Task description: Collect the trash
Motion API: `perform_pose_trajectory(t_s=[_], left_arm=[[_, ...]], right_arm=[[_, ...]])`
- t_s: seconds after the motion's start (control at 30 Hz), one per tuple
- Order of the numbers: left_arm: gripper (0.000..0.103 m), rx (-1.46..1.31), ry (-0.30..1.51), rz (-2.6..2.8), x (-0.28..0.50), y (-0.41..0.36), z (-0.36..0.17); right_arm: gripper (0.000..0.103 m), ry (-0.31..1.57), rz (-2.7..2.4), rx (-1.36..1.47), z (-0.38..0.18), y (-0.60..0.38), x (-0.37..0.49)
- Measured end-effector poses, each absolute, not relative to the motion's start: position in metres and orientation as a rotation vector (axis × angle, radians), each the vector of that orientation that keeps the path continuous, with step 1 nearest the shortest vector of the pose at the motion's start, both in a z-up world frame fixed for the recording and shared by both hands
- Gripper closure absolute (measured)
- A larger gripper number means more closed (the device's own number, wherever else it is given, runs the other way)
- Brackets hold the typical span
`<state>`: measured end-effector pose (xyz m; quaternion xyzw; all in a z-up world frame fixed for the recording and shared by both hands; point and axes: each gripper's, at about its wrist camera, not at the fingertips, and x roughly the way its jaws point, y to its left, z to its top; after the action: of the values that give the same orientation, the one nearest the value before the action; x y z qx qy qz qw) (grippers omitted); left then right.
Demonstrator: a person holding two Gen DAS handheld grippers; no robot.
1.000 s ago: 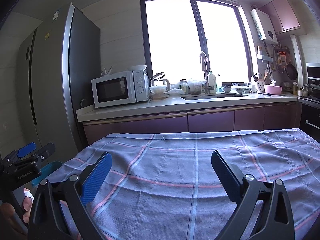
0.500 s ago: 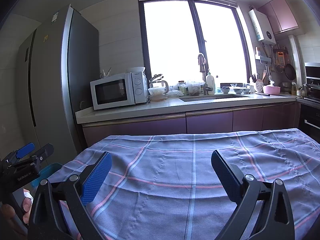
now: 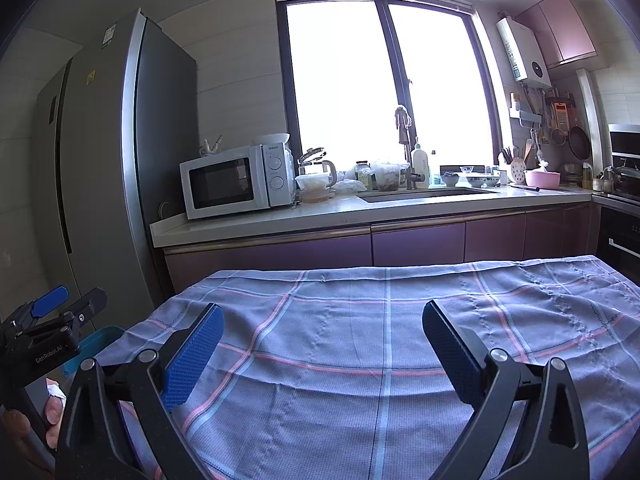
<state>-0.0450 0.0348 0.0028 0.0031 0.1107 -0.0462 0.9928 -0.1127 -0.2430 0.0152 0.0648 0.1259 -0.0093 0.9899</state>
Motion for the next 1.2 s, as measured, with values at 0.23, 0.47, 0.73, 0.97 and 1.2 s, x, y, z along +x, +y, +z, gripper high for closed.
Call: perform_pose_trajectory(t_s=[0.23, 0.47, 0.73, 0.97, 1.2], left_arm=[[0.006, 0.005, 0.222, -0.09, -0.0456, 0.0356, 0.0027], [0.006, 0.003, 0.226, -0.09, -0.0454, 0.0365, 0.0022], [0.006, 0.002, 0.227, -0.087, -0.0456, 0.0367, 0.0004], [0.006, 0.002, 0.226, -0.088, -0.0451, 0.0367, 0.0009], [0.006, 0.002, 0.227, -0.087, -0.045, 0.0367, 0.0006]], right_arm=[[0.007, 0.253, -0.021, 0.131, 0.015, -0.2427, -0.1139], [0.007, 0.256, -0.022, 0.132, 0.0148, -0.2421, -0.1139], [0.007, 0.255, -0.022, 0.133, 0.0149, -0.2423, -0.1139], [0.007, 0.255, -0.023, 0.132, 0.0144, -0.2422, -0.1131], [0.007, 0.255, -0.024, 0.133, 0.014, -0.2415, -0.114]])
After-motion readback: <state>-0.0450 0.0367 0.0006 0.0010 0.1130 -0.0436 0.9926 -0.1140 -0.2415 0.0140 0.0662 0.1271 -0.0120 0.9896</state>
